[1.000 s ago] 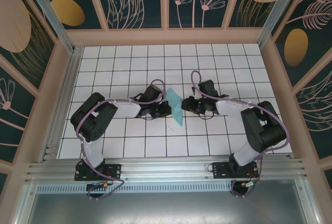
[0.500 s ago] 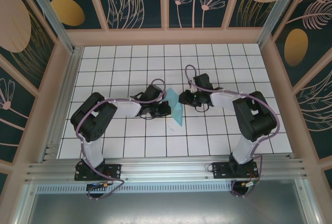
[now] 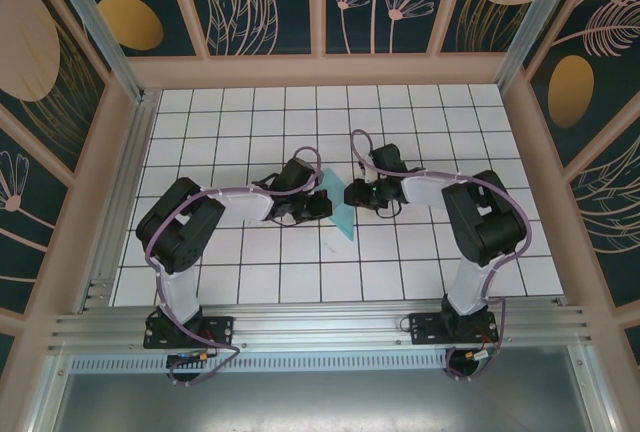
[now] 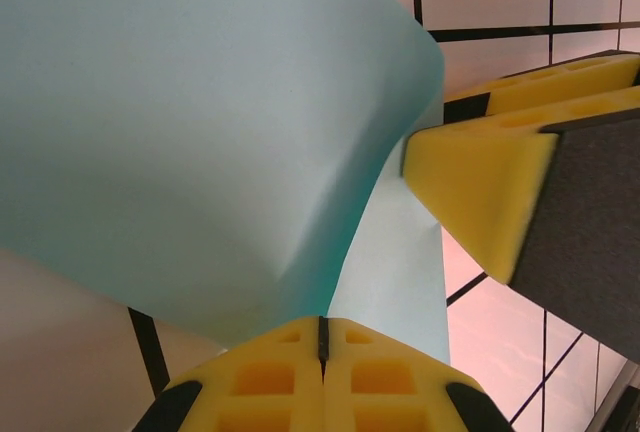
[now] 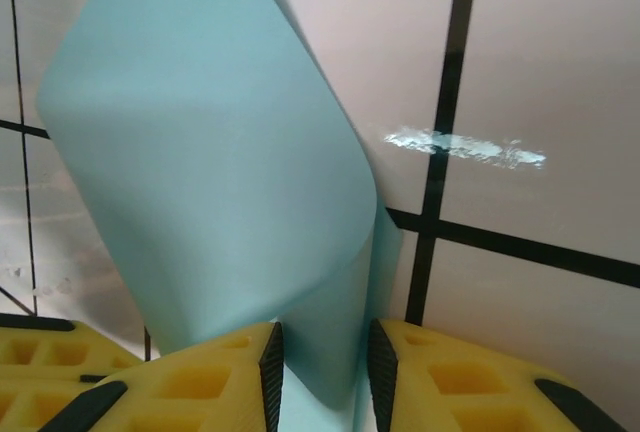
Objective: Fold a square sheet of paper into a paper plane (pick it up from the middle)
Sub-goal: Third fold the triangle at the center of the table.
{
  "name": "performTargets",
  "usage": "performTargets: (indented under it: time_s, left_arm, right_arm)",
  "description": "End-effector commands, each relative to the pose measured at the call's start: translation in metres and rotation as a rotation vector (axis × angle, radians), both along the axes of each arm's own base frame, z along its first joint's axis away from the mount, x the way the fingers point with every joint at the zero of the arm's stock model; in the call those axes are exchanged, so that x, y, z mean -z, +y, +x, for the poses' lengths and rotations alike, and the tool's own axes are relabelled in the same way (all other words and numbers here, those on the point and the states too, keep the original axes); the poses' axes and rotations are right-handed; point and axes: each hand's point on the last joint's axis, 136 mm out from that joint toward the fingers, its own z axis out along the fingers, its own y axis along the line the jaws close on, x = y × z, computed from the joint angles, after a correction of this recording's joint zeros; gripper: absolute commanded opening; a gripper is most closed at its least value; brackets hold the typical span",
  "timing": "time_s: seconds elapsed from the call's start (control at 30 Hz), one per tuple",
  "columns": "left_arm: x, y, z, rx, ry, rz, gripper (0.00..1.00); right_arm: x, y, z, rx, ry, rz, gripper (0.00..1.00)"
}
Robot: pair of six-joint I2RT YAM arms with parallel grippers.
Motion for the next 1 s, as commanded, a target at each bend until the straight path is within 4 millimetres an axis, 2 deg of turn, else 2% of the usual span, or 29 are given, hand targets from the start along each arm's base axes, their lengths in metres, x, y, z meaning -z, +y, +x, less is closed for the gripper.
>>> performTargets:
  time_s: [0.0, 0.67, 0.8, 0.97]
  left_arm:
    - [0.003, 0.003, 0.007, -0.002, -0.016, 0.035, 0.0]
    - [0.015, 0.01, 0.013, -0.014, -0.021, 0.104, 0.0]
    - [0.021, 0.012, 0.01, -0.012, -0.008, 0.114, 0.0]
    - [0.025, 0.013, 0.007, -0.007, 0.004, 0.119, 0.0]
  right_arm:
    - [0.012, -0.004, -0.002, 0.002, 0.027, -0.052, 0.33]
    - [0.03, -0.011, -0.008, 0.013, 0.058, -0.111, 0.34]
    - [0.011, -0.003, -0.004, 0.008, 0.023, -0.051, 0.35]
    - [-0.04, 0.003, 0.003, 0.051, -0.071, 0.065, 0.38]
